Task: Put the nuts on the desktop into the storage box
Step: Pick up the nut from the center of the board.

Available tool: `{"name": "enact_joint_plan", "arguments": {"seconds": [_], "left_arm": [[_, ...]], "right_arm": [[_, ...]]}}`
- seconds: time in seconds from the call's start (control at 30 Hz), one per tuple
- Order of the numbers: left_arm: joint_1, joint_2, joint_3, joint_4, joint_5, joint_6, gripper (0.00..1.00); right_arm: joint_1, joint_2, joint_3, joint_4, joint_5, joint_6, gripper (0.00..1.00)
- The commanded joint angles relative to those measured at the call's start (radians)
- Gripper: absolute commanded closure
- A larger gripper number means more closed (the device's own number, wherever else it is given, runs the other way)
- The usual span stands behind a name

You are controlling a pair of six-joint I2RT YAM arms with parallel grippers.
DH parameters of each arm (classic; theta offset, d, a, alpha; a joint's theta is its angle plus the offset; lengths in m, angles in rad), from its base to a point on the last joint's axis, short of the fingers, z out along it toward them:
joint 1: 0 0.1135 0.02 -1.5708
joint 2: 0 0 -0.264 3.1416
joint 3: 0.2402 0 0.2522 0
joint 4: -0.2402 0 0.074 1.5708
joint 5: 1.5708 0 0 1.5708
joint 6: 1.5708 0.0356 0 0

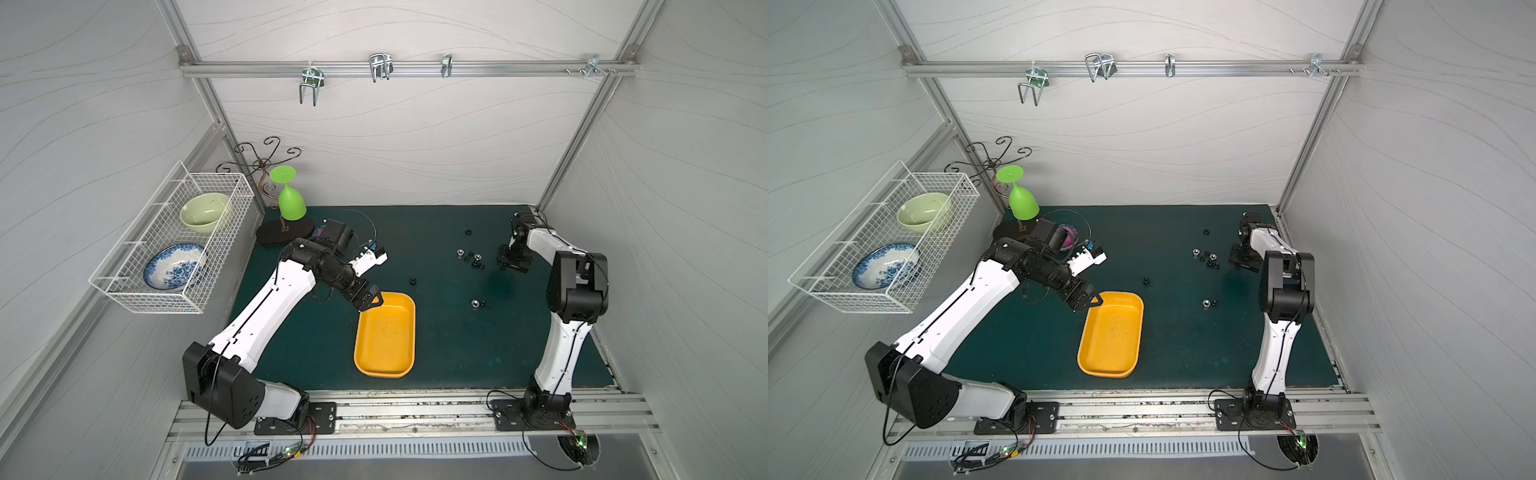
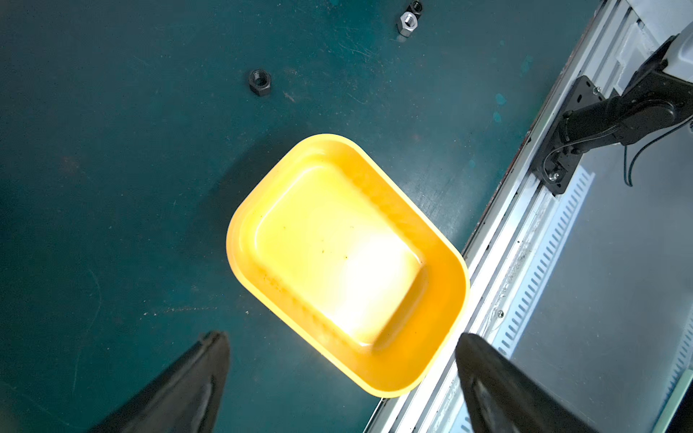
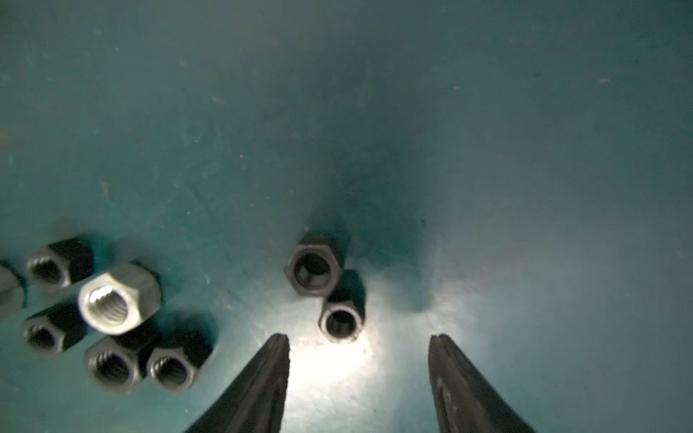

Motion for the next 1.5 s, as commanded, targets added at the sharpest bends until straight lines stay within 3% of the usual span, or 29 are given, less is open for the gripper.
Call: {"name": "enact_joint_plan", "arguments": {"seconds": [0.0, 0.6, 1.2, 1.47], "left_arm": [[-0.004, -0.017, 0.008, 0.027, -0.026, -0.002, 0.02], [-0.003, -0.013, 0.003, 0.030, -0.024, -0.008, 0.01], [-0.003, 0.050, 0.061, 0.068, 0.017, -0.094, 0.01], [-0.003, 0.131, 0.158, 0.083, 0.005, -0.227, 0.01]], "right_arm": [[0.011, 0.039, 0.039, -0.060, 0.010, -0.010, 0.42], [-0.011, 0.086, 0.058, -0.047, -0.030, -0.042, 0.73], [0.004, -0.067, -0.002, -0.024, -0.017, -0.044, 0.75], [0.014, -0.177, -0.084, 0.025, -0.045, -0.064, 0.75]]}}
